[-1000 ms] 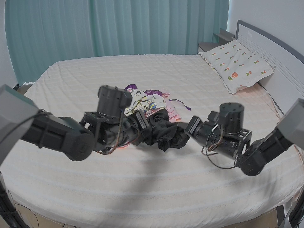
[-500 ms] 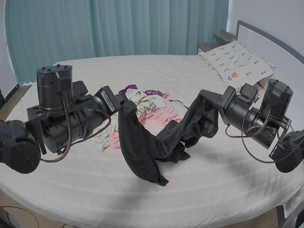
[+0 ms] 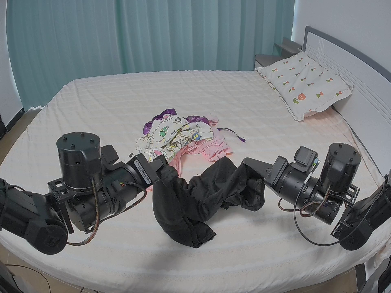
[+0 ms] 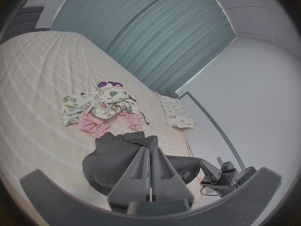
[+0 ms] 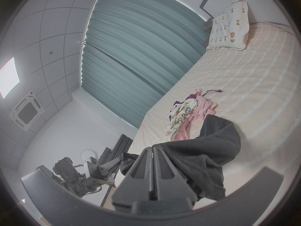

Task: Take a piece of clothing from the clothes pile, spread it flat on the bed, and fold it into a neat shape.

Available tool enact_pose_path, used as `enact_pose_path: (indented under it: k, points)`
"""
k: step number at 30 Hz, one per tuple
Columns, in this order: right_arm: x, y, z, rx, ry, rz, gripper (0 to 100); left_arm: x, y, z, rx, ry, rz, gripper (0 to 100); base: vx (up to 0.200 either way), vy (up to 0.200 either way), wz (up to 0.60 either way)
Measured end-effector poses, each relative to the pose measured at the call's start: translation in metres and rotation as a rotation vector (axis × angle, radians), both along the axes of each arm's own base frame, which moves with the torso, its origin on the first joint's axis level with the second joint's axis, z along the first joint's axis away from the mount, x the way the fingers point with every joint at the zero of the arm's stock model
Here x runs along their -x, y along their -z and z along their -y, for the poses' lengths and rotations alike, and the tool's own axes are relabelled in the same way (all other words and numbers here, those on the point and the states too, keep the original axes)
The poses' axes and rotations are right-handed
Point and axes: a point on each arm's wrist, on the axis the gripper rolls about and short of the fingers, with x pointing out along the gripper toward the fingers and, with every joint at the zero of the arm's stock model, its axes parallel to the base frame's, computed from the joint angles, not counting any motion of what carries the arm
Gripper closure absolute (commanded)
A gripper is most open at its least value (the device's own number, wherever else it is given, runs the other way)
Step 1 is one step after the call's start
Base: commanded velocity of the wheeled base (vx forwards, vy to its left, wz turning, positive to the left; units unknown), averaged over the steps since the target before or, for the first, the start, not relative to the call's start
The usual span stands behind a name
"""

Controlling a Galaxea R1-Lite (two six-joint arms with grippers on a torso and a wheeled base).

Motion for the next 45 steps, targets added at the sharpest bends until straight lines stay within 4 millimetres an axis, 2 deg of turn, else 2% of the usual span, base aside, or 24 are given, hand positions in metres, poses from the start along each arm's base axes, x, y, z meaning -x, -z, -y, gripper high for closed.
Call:
enact_pose_path:
  k: [9, 17, 23, 29, 45]
  points:
    - [0.0, 0.003, 0.002, 0.014, 0.054, -0.009, 100, 0.001, 0.006, 0.001, 0.006, 0.0, -0.029, 100, -0.156, 0.0, 0.0]
    - [0.01, 0.008, 0.01, 0.029, 0.093, -0.03, 100, 0.002, 0.009, 0.001, 0.002, 0.003, -0.038, 100, -0.2, 0.0, 0.0]
    - [0.01, 0.007, 0.015, 0.028, 0.108, -0.03, 100, 0.003, 0.009, 0.0, 0.006, 0.0, -0.04, 100, 0.0, 0.0, 0.0]
    - [0.01, 0.008, 0.017, 0.031, 0.115, -0.033, 100, 0.0, 0.005, 0.002, 0.084, -0.012, -0.052, 100, 0.0, 0.0, 0.0]
    - [0.002, 0.006, 0.028, 0.028, 0.165, -0.021, 100, 0.001, -0.004, 0.0, 0.111, -0.01, -0.029, 100, 0.0, -0.2, 0.0]
